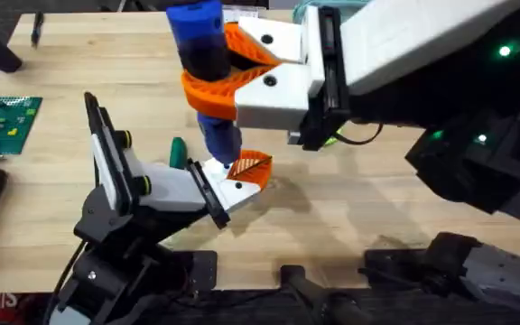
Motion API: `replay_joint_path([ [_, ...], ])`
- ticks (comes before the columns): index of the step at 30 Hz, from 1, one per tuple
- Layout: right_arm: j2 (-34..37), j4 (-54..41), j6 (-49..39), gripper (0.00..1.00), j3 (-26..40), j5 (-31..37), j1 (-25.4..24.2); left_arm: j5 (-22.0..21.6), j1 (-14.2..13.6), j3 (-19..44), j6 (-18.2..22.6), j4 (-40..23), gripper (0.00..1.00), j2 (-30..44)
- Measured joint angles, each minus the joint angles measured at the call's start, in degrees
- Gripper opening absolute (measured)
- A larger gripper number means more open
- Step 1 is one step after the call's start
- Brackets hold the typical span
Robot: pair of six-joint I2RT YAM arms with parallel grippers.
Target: Pick up the gripper from the table and insert it into the empty holder that is missing its gripper. Then pick up a screw, insert it into the mounting hole, and use the screwdriver to tighten it. Finally, clean up the table by picking up the vegetable and placing it into the bucket.
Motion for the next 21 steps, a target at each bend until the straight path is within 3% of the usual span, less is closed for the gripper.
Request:
replay_joint_path([
  [21, 0.0, 1.6, 0.0, 0.055, 0.0, 0.1, 0.0, 0.0, 0.0, 0.0, 0.0, 0.0, 0.015, 0.0],
])
